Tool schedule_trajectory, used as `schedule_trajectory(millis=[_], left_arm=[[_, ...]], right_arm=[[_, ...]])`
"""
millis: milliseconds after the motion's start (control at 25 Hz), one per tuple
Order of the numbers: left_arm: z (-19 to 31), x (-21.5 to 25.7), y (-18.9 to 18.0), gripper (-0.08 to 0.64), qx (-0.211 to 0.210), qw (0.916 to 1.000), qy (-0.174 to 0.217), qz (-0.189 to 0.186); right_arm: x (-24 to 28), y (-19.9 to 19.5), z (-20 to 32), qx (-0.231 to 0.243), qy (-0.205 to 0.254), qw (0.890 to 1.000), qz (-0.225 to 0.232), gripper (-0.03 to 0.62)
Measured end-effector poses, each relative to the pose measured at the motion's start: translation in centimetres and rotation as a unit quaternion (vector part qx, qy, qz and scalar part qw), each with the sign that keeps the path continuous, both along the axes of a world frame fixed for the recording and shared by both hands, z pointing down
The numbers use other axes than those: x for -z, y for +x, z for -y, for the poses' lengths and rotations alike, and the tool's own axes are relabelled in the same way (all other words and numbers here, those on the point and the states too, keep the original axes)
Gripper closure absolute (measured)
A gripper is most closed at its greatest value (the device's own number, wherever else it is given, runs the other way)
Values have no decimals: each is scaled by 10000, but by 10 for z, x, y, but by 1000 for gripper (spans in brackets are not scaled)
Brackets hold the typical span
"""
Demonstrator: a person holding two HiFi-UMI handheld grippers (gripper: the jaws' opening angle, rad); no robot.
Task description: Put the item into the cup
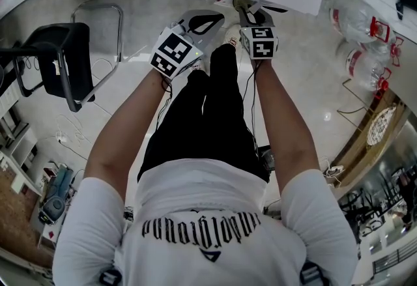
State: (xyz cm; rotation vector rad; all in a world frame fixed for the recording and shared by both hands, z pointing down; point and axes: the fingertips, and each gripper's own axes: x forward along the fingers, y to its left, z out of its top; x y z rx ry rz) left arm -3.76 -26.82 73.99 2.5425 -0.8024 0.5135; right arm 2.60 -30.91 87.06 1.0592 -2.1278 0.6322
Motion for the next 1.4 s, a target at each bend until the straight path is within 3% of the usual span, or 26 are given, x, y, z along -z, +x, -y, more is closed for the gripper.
schedule_trajectory(millis=[120,360,600,760,1000,1400], left_arm=[[-2,-3,-1,545,9,10000,-47,-6],[-7,3,-3,543,74,10000,-39,-27],[-10,41,-12,545,209,9995,179,-164],[-21,68,-16,545,217,9994,210,-190],[-49,118,-33,545,255,9986,245,-389],[-77,248,-72,545,426,9915,969,-750]], right_arm=[[1,1,1,-137,9,9999,-23,471],[6,9,-7,-175,-49,9998,-17,469],[55,22,-20,-363,151,9991,134,469],[93,21,-36,-187,285,9992,218,501],[170,7,-58,158,684,9966,436,544],[345,-9,-81,861,1673,9779,915,572]])
